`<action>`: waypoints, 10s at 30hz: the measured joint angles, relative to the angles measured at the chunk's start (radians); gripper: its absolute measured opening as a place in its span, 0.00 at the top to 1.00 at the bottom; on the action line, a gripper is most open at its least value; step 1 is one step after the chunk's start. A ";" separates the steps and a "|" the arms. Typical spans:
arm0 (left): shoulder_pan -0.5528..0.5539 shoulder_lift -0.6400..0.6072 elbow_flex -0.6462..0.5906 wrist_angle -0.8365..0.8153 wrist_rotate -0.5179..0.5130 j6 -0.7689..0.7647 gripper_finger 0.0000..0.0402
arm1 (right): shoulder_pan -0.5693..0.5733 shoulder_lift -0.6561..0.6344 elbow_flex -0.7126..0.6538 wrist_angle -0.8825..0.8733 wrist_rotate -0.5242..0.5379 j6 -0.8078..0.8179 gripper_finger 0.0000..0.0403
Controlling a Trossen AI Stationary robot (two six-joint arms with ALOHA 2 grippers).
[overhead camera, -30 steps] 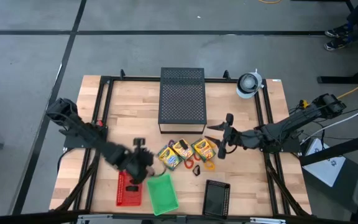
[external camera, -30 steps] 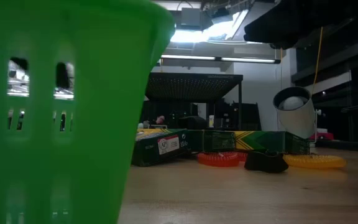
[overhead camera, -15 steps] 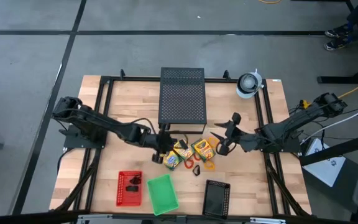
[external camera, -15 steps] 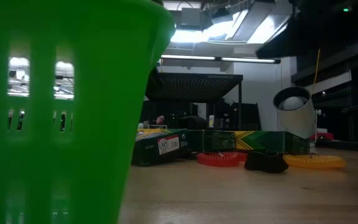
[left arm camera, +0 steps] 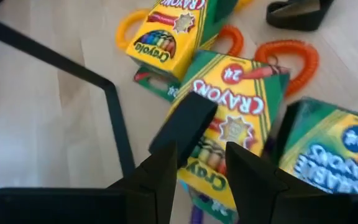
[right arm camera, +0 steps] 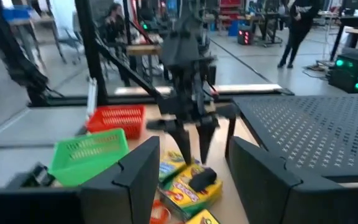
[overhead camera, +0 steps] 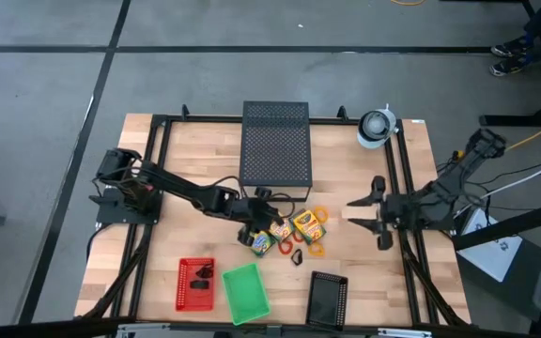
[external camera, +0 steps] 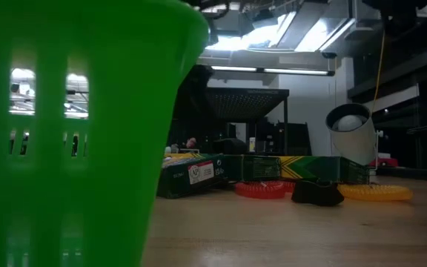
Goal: Pick & Place Office Desk Supplies
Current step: Put the black rubberband into the red bin
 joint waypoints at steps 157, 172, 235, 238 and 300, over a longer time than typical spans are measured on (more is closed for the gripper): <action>-0.169 0.305 0.532 -0.335 0.077 0.117 0.71 | 0.024 -0.013 -0.027 -0.003 0.065 0.007 0.51; -0.109 0.407 0.638 -0.336 0.138 0.141 0.71 | 0.159 -0.154 0.035 -0.030 -0.001 -0.015 0.51; -0.125 0.510 0.651 -0.287 0.204 0.201 0.99 | 0.215 -0.264 0.035 -0.180 -0.037 0.000 0.51; -0.136 0.510 0.721 -0.360 0.204 0.189 0.99 | 0.215 -0.264 0.035 -0.181 -0.037 -0.003 0.51; -0.897 -0.382 -0.282 -0.235 -0.396 -1.452 0.98 | 0.215 -0.282 0.035 -0.198 -0.063 -0.011 0.51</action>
